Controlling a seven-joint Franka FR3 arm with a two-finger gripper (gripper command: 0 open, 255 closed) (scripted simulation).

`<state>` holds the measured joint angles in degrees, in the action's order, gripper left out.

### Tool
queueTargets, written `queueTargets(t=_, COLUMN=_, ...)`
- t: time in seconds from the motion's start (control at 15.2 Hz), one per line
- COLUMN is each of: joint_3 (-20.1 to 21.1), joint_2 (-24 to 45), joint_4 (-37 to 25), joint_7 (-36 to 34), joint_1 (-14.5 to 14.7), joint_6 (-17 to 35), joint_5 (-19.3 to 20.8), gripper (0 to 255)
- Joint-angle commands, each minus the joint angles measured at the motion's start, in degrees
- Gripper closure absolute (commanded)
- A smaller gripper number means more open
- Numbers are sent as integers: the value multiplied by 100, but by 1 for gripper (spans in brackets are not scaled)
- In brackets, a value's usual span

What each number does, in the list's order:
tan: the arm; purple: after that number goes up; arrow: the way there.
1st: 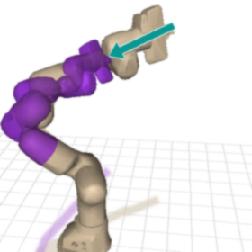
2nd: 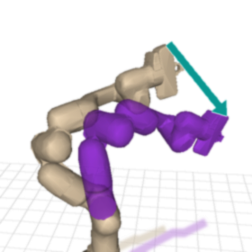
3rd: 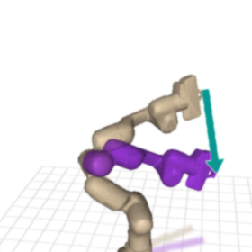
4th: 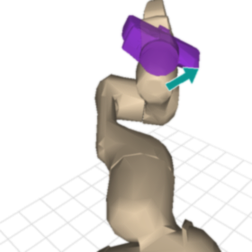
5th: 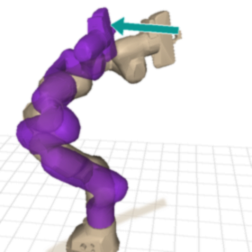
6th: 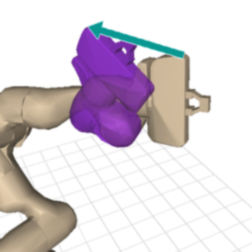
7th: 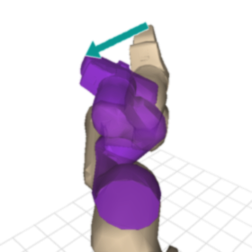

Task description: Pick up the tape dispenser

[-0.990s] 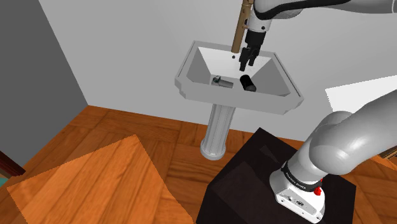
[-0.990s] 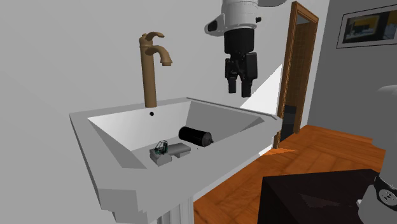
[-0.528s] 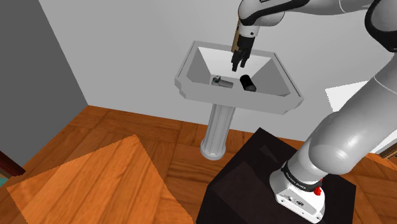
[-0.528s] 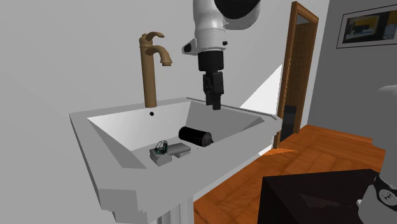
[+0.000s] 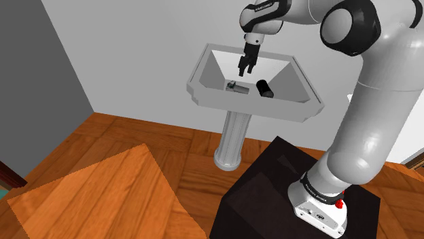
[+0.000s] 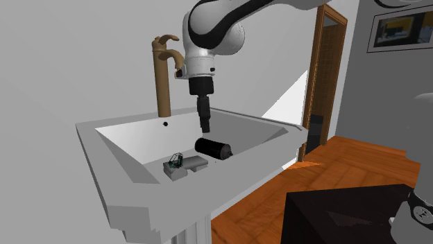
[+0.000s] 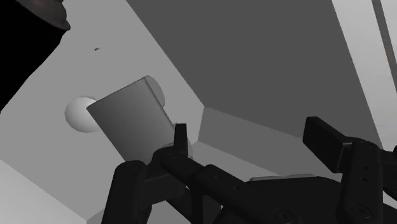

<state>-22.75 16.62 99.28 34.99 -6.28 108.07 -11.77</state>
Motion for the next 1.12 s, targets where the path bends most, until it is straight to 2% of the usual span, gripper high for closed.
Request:
queueTargets(t=0.0, joint_3=27, joint_2=481, joint_4=-449, joint_7=159, joint_1=-157, joint_6=-61, joint_5=-238, gripper=0)
queueTargets(t=0.26, joint_3=156, joint_2=1548, joint_4=-1649, joint_7=351, joint_1=-552, joint_6=-353, joint_5=-650, gripper=0)
queueTargets(t=0.46, joint_3=292, joint_2=2422, joint_4=-2776, joint_7=385, joint_1=-897, joint_6=-684, joint_5=-893, gripper=0)
queueTargets(t=0.53, joint_3=316, joint_2=2557, joint_4=-2962, joint_7=380, joint_1=-951, joint_6=-742, joint_5=-921, gripper=0)
queueTargets(t=1.06, joint_3=361, joint_2=2748, joint_4=-2694, joint_7=475, joint_1=-939, joint_6=-300, joint_5=-992, gripper=0)
